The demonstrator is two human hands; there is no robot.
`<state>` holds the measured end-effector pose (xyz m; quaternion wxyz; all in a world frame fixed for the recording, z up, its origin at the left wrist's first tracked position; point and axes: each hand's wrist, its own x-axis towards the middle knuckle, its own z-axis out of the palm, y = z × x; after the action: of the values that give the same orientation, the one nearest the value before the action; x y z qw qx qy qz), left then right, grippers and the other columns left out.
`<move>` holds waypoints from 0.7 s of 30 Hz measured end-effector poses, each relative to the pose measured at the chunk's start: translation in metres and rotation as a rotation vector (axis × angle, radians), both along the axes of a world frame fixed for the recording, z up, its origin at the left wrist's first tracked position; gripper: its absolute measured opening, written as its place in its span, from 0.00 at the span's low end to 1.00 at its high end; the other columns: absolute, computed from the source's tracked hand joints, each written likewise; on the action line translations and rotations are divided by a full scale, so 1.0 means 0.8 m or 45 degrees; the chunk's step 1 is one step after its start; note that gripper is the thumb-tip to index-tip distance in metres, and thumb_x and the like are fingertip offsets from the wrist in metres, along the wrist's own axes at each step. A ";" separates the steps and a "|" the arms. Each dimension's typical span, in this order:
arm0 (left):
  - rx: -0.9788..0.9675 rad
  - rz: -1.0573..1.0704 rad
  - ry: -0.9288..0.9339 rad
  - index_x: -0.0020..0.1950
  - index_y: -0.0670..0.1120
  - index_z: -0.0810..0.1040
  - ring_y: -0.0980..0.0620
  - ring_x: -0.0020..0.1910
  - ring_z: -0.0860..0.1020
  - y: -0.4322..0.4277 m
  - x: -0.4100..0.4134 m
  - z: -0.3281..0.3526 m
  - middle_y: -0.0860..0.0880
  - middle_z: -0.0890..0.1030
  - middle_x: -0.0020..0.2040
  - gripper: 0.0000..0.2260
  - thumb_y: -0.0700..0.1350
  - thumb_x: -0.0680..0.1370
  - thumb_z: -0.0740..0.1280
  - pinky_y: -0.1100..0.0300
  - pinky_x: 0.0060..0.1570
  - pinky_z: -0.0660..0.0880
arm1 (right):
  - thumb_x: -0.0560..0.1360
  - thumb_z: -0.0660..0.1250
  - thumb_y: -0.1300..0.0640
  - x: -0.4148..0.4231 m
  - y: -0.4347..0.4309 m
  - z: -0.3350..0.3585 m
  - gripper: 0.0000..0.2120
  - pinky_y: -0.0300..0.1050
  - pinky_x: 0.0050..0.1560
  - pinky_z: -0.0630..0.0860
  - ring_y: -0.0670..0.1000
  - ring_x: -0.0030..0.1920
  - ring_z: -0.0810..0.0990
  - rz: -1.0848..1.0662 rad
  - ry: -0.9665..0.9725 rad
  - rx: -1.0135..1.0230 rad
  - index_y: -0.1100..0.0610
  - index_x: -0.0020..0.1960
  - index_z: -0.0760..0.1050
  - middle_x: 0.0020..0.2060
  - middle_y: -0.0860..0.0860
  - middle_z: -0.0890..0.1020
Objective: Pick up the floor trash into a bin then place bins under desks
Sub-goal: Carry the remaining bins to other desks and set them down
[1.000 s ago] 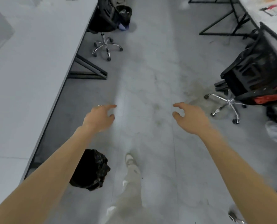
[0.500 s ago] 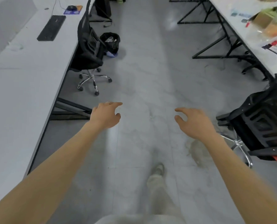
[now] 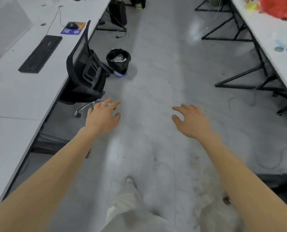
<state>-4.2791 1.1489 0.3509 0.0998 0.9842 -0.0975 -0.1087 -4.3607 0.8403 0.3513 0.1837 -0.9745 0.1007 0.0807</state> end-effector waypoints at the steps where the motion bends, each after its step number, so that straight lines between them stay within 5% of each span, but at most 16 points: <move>1: -0.009 0.013 0.003 0.76 0.61 0.64 0.42 0.76 0.61 -0.010 0.037 -0.004 0.50 0.61 0.79 0.24 0.55 0.79 0.60 0.38 0.72 0.61 | 0.80 0.56 0.41 0.042 -0.010 -0.003 0.22 0.57 0.75 0.59 0.54 0.78 0.56 0.008 0.005 -0.003 0.39 0.74 0.66 0.76 0.47 0.65; 21: 0.011 -0.133 0.048 0.78 0.61 0.59 0.43 0.79 0.56 -0.287 0.869 -0.002 0.50 0.58 0.81 0.25 0.55 0.81 0.58 0.38 0.74 0.55 | 0.81 0.55 0.40 0.846 -0.272 0.002 0.24 0.56 0.76 0.56 0.54 0.79 0.53 -0.075 0.055 -0.027 0.40 0.76 0.63 0.77 0.46 0.64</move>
<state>-3.5836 0.9196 0.3494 0.0916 0.9760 -0.1465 -0.1329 -3.6843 0.6225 0.3531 0.1733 -0.9710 0.1342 0.0953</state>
